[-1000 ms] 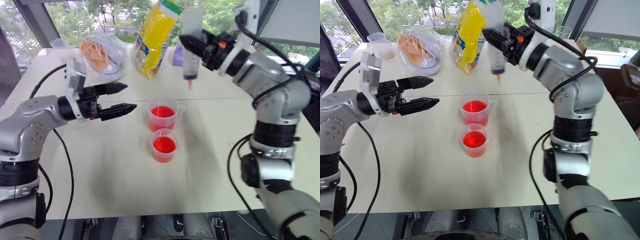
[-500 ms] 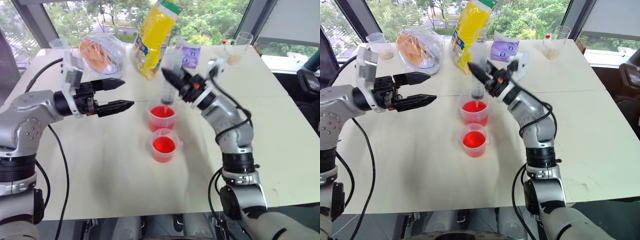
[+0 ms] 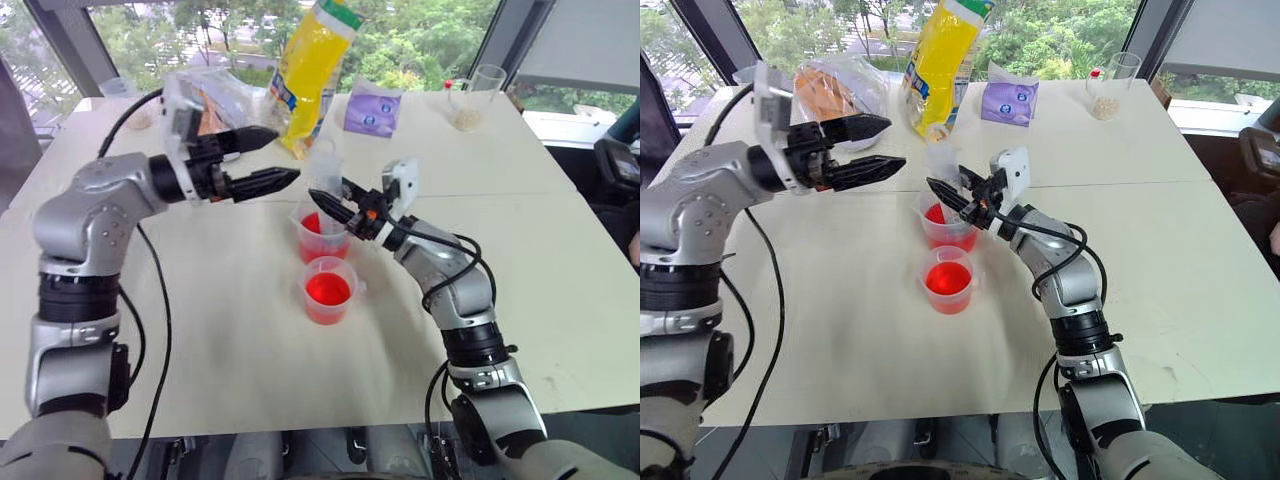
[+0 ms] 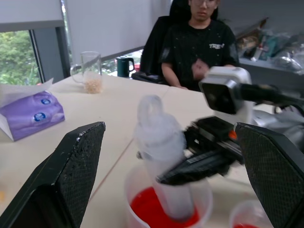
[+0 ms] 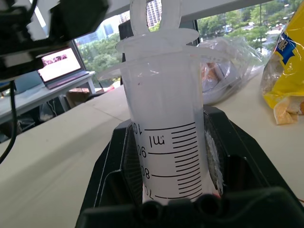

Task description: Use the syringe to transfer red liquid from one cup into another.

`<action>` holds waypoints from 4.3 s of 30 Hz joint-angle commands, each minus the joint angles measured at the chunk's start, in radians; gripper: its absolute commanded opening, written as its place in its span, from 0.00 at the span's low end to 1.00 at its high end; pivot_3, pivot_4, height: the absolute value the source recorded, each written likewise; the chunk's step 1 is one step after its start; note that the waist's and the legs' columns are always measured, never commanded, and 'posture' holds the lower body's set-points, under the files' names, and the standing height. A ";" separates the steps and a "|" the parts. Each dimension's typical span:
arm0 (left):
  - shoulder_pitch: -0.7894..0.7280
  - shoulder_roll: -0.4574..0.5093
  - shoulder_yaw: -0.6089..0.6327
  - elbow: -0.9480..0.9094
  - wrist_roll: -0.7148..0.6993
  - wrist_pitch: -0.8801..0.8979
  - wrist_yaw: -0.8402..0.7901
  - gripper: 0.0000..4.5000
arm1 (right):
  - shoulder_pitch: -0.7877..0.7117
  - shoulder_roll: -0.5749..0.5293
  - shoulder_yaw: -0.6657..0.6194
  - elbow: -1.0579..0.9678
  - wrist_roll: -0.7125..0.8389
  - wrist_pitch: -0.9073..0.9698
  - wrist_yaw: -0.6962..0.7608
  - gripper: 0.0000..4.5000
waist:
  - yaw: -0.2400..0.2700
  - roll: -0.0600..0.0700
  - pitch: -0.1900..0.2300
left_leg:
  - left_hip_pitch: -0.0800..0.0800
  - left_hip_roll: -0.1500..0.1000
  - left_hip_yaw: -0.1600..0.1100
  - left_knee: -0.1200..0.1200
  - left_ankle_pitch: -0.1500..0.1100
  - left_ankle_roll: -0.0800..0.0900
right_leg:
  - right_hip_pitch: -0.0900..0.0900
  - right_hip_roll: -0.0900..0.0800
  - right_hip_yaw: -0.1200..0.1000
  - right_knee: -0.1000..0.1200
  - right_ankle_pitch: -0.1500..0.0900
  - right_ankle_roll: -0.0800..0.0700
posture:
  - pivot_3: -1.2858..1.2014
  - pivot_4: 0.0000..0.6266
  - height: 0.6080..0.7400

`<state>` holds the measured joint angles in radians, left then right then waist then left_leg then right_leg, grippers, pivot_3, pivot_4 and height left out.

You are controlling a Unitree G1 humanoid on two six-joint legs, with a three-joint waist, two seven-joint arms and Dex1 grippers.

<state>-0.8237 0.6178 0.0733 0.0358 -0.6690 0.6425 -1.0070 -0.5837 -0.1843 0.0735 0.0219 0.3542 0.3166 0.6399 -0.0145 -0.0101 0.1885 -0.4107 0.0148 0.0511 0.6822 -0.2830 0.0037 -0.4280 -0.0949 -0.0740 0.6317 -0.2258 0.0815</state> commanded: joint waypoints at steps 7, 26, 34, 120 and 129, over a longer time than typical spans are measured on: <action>-0.106 -0.079 -0.034 0.115 0.070 -0.056 -0.009 1.00 | -0.011 -0.013 0.007 -0.015 -0.026 -0.034 0.028 0.31 | 0.001 0.000 0.000 | 0.000 0.000 0.000 0.000 0.000 0.000 | 0.000 0.000 0.000 0.000 0.000 0.000 | 0.52 0.24 1.00; -0.118 -0.132 -0.072 0.201 0.103 -0.052 -0.088 0.02 | -0.012 -0.018 0.026 -0.053 -0.031 -0.029 0.050 0.31 | 0.001 0.000 0.000 | 0.000 0.000 0.000 0.000 0.000 0.000 | 0.000 0.000 0.000 0.000 0.000 0.000 | 0.52 0.24 1.00; -0.144 -0.133 -0.053 0.224 0.113 -0.076 -0.079 0.01 | -0.015 -0.020 0.033 -0.029 -0.028 -0.022 0.062 0.31 | 0.001 0.000 0.000 | 0.000 0.000 0.000 0.000 0.000 0.000 | 0.000 0.000 0.000 0.000 0.000 0.000 | 0.52 0.24 1.00; -0.117 0.123 0.086 -0.004 -0.186 0.274 -0.277 0.99 | 0.091 -0.159 -0.040 -0.441 0.378 0.281 0.088 0.31 | 0.001 0.000 0.000 | 0.001 0.001 -0.001 0.001 0.000 0.000 | 0.000 0.000 0.000 0.001 0.000 0.000 | 0.52 0.24 1.00; -0.142 0.056 0.036 -0.030 -0.195 0.262 -0.280 0.99 | 0.099 -0.159 -0.015 -0.438 0.356 0.263 0.104 0.31 | 0.005 -0.001 0.000 | 0.001 0.001 -0.001 0.001 0.000 0.000 | 0.001 -0.001 0.000 0.001 0.000 0.000 | 0.52 0.24 1.00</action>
<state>-0.9315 0.6715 0.1061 0.0259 -0.8556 0.9216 -1.2822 -0.4771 -0.3426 0.0677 -0.3920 0.7091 0.6023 0.7364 -0.0093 -0.0106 0.1887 -0.4103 0.0152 0.0504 0.6835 -0.2831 0.0040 -0.4270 -0.0954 -0.0737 0.6322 -0.2258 0.0816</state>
